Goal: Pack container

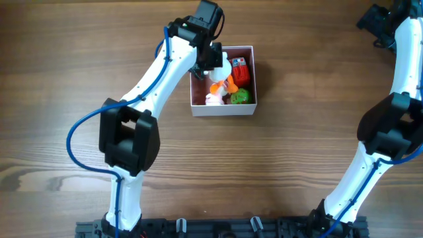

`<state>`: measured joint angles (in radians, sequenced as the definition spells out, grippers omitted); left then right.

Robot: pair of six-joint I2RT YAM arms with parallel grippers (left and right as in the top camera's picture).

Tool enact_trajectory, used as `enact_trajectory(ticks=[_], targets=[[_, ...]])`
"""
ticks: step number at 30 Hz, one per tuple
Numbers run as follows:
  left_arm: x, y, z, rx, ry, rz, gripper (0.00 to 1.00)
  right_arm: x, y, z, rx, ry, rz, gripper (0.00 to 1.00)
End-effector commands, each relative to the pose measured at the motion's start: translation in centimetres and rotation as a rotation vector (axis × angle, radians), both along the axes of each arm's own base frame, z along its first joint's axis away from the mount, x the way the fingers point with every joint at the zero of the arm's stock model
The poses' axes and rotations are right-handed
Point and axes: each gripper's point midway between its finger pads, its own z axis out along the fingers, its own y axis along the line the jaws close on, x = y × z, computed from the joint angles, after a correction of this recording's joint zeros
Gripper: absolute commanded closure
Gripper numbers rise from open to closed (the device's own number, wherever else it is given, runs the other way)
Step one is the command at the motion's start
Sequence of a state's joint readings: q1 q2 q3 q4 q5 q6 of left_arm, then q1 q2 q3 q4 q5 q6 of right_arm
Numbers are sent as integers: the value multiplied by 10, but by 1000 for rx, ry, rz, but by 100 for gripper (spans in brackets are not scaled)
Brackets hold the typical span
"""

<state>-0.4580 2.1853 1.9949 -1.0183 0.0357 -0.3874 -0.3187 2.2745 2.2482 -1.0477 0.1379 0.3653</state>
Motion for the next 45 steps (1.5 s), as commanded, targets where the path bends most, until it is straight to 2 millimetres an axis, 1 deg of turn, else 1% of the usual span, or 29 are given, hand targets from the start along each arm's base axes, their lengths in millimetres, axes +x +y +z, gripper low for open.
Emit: enact_trajectory(ticks=[1,5,9,13,16,19,21,24,26,27,29,33,39,45], targets=[[5,-9,49,-89,-100,10,96,1,1,-4,7,2,0,0],[9,-11,57,-128,-116,67,96,1,1,-4,7,2,0,0],[17,-12,62,-136,-154,75,96,1,1,-4,7,2,0,0],[32,3,64,-57,-227,129,96,1,1,-4,7,2,0,0],[39,7,60,-32,-249,146,96,1,1,-4,7,2,0,0],[43,10,45,-18,-227,153,96,1,1,-4,7,2,0,0],[46,14,39,-14,-220,162,96,1,1,-4,7,2,0,0],[55,20,37,-20,-235,177,96,1,1,-4,7,2,0,0],[62,26,40,-26,-252,190,96,1,1,-4,7,2,0,0],[67,31,39,-28,-259,203,96,1,1,-4,7,2,0,0],[70,35,35,-25,-255,211,96,1,1,-4,7,2,0,0],[69,38,18,-7,-221,214,96,1,1,-4,7,2,0,0],[66,33,16,-6,-212,192,96,1,1,-4,7,2,0,0],[59,27,4,-11,-168,158,96,1,1,-4,7,2,0,0]])
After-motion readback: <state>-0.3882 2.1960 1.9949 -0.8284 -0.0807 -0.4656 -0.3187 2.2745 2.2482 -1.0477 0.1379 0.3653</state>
